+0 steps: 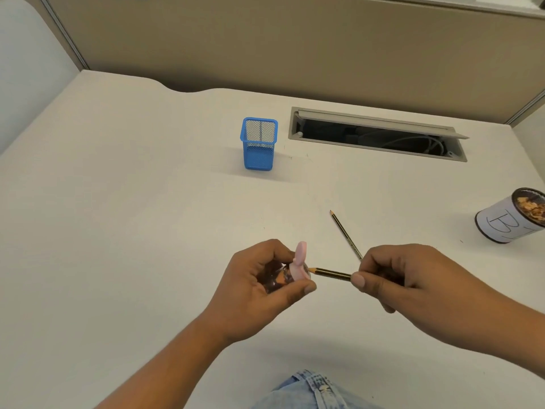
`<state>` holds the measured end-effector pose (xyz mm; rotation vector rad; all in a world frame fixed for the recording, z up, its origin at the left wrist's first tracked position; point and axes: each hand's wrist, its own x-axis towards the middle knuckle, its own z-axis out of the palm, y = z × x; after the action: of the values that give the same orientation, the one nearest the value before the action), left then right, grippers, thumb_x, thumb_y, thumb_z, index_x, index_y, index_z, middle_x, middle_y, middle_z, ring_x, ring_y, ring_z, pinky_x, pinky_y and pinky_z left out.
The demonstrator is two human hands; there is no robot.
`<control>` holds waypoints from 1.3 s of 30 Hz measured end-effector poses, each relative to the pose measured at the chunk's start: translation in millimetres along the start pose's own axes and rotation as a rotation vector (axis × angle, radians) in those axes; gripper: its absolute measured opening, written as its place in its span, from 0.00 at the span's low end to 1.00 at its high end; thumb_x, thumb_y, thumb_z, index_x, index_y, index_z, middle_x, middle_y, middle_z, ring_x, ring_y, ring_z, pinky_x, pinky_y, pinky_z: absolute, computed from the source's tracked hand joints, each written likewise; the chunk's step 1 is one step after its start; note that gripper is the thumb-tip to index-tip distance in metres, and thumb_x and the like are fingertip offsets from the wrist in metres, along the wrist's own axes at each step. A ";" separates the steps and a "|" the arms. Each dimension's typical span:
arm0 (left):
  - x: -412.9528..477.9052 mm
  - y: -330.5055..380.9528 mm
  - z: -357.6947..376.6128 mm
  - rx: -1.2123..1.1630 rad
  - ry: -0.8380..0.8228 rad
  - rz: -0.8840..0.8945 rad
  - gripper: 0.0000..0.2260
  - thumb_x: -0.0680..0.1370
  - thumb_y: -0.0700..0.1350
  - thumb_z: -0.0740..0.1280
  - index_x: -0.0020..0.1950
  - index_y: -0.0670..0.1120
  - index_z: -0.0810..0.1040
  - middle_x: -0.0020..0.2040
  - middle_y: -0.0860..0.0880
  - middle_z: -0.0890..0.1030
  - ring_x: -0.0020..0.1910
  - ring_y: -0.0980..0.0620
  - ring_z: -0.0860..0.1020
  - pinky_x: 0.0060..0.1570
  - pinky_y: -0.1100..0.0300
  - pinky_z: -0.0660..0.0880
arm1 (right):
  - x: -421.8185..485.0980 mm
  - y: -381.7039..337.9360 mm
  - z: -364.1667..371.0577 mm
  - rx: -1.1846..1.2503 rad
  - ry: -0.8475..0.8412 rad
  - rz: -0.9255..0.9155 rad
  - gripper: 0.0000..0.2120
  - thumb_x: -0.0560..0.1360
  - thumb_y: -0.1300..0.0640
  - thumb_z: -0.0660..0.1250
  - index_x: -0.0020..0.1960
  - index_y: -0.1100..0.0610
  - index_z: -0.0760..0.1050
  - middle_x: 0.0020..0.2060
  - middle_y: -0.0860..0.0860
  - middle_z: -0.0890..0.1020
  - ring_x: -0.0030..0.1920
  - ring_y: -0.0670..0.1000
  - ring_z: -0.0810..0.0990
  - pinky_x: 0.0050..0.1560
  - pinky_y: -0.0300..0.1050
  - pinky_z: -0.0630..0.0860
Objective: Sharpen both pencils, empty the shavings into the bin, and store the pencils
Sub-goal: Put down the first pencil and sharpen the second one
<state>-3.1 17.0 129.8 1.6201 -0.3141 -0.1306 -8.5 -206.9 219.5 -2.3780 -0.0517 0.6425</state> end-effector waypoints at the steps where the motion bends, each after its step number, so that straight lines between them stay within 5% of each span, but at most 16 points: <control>1: 0.2 -0.3 0.0 0.006 -0.008 -0.002 0.07 0.69 0.50 0.75 0.43 0.58 0.79 0.39 0.43 0.81 0.41 0.33 0.78 0.39 0.36 0.78 | -1.6 -1.2 -0.9 -0.059 0.021 -0.021 0.11 0.75 0.38 0.63 0.41 0.44 0.75 0.31 0.45 0.82 0.25 0.43 0.70 0.28 0.36 0.68; 5: 1.4 -0.4 -3.9 0.099 -0.060 0.010 0.07 0.69 0.49 0.76 0.42 0.52 0.79 0.37 0.44 0.82 0.35 0.39 0.76 0.35 0.43 0.76 | -5.0 -2.8 -8.5 -0.467 0.188 -0.228 0.15 0.74 0.34 0.57 0.40 0.43 0.73 0.32 0.38 0.78 0.34 0.42 0.75 0.30 0.36 0.67; 9: 1.0 1.7 -5.4 0.149 -0.095 0.003 0.07 0.70 0.49 0.76 0.43 0.51 0.80 0.36 0.46 0.81 0.33 0.43 0.74 0.33 0.49 0.75 | -5.2 -2.9 -17.1 -0.670 0.218 -0.397 0.13 0.76 0.38 0.56 0.39 0.43 0.73 0.30 0.38 0.73 0.27 0.41 0.69 0.26 0.38 0.67; 14: -0.4 5.6 -3.4 0.108 -0.062 -0.028 0.08 0.70 0.52 0.75 0.43 0.52 0.79 0.36 0.42 0.80 0.33 0.41 0.74 0.33 0.43 0.74 | -4.2 -8.1 -20.1 -0.639 0.204 -0.397 0.11 0.75 0.39 0.57 0.40 0.42 0.72 0.29 0.36 0.69 0.28 0.40 0.69 0.28 0.33 0.62; 18: -1.8 6.8 -1.0 0.046 -0.027 -0.054 0.08 0.69 0.51 0.75 0.43 0.52 0.79 0.37 0.40 0.80 0.35 0.37 0.74 0.34 0.41 0.74 | -2.7 -6.8 -17.0 -0.638 0.222 -0.410 0.08 0.73 0.41 0.57 0.41 0.42 0.72 0.30 0.37 0.73 0.28 0.42 0.71 0.27 0.41 0.71; 23: -3.4 7.7 -0.6 0.092 -0.104 -0.061 0.07 0.69 0.48 0.77 0.43 0.50 0.81 0.35 0.51 0.80 0.31 0.51 0.74 0.32 0.52 0.73 | 0.5 -2.3 -12.9 -0.714 0.183 -0.568 0.07 0.75 0.50 0.62 0.47 0.45 0.79 0.39 0.40 0.79 0.34 0.45 0.77 0.28 0.44 0.75; 26: -4.2 10.0 -3.1 0.070 -0.100 -0.090 0.07 0.69 0.50 0.76 0.42 0.52 0.82 0.35 0.49 0.80 0.31 0.49 0.73 0.32 0.51 0.73 | 4.7 0.4 -19.6 -0.815 0.311 -0.698 0.08 0.77 0.51 0.66 0.53 0.51 0.82 0.41 0.46 0.82 0.36 0.54 0.80 0.29 0.48 0.75; 30: -4.3 21.0 -6.6 -0.065 -0.091 -0.162 0.06 0.66 0.52 0.76 0.40 0.56 0.83 0.41 0.46 0.85 0.34 0.50 0.76 0.34 0.59 0.73 | 2.1 3.3 -26.7 -0.855 0.476 -0.832 0.11 0.78 0.51 0.69 0.43 0.57 0.83 0.33 0.51 0.83 0.28 0.59 0.76 0.26 0.50 0.73; 35: -6.4 28.4 -8.8 -0.140 -0.124 -0.201 0.07 0.64 0.50 0.76 0.40 0.53 0.83 0.43 0.45 0.85 0.38 0.52 0.79 0.40 0.61 0.76 | -0.1 9.7 -29.9 -0.867 0.448 -0.995 0.03 0.72 0.61 0.75 0.45 0.60 0.84 0.39 0.55 0.85 0.29 0.59 0.77 0.27 0.50 0.74; 39: -9.0 34.1 -2.9 -0.108 -0.115 -0.171 0.07 0.65 0.50 0.77 0.39 0.53 0.81 0.39 0.48 0.85 0.34 0.55 0.79 0.38 0.63 0.76 | -1.0 7.2 -32.1 -0.869 0.482 -0.990 0.08 0.75 0.56 0.72 0.39 0.59 0.83 0.35 0.53 0.84 0.26 0.58 0.75 0.23 0.48 0.73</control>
<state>-15.0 20.7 162.9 1.5332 -0.2523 -0.3665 4.5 -231.8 236.6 -2.7341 -1.4209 -0.5413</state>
